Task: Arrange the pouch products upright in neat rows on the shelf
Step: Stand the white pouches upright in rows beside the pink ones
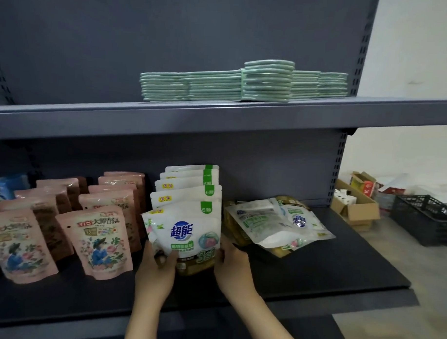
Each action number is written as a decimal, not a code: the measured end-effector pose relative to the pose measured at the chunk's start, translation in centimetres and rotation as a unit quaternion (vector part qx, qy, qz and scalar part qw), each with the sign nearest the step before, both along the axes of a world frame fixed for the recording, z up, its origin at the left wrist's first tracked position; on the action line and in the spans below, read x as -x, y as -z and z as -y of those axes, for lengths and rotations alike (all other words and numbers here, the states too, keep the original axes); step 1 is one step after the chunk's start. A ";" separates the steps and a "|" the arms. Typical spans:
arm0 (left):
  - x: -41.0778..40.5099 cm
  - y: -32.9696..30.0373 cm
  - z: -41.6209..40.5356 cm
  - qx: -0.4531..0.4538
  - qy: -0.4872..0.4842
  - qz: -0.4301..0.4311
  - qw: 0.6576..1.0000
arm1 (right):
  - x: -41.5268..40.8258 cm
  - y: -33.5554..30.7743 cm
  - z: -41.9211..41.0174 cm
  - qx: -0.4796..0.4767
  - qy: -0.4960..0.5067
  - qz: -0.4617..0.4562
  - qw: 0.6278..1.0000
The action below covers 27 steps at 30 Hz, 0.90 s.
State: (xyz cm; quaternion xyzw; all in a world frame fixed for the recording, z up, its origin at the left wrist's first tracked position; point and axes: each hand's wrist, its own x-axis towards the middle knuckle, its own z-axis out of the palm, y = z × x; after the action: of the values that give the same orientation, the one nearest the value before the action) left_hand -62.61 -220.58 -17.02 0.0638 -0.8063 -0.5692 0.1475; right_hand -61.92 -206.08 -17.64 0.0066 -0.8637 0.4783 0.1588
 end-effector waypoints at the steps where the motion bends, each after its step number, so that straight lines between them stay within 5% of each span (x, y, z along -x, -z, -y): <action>1: 0.1 -0.1 0.0 0.004 -0.012 0.006 1.000 | -0.2 -0.2 -0.2 -0.011 -0.003 -0.001 1.000; 10: -1.8 -7.7 -3.4 -0.016 -0.177 -0.166 0.970 | -1.4 -4.6 -5.2 -0.083 0.047 -0.063 0.993; 15: -2.3 -11.8 -8.3 -0.007 -0.133 -0.239 0.962 | -1.1 -6.4 -8.7 -0.103 0.080 -0.059 0.990; 18: -1.4 -11.9 -11.7 0.010 -0.035 -0.207 0.978 | -0.6 -7.0 -10.2 -0.098 0.113 -0.074 0.986; 22: 1.2 -8.7 -15.3 0.107 0.109 -0.049 0.987 | -0.2 -6.9 -12.2 -0.096 0.153 -0.072 0.981; 27: 3.5 -3.9 -16.8 0.112 0.109 0.063 0.986 | 0.5 -5.3 -14.2 -0.097 0.177 0.000 0.979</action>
State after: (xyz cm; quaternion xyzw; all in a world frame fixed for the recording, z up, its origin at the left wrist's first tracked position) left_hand -66.14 -203.77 -13.16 -0.0057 -0.8750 -0.4824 0.0402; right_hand -62.42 -191.86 -12.33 -0.1304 -0.8936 0.3563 0.2397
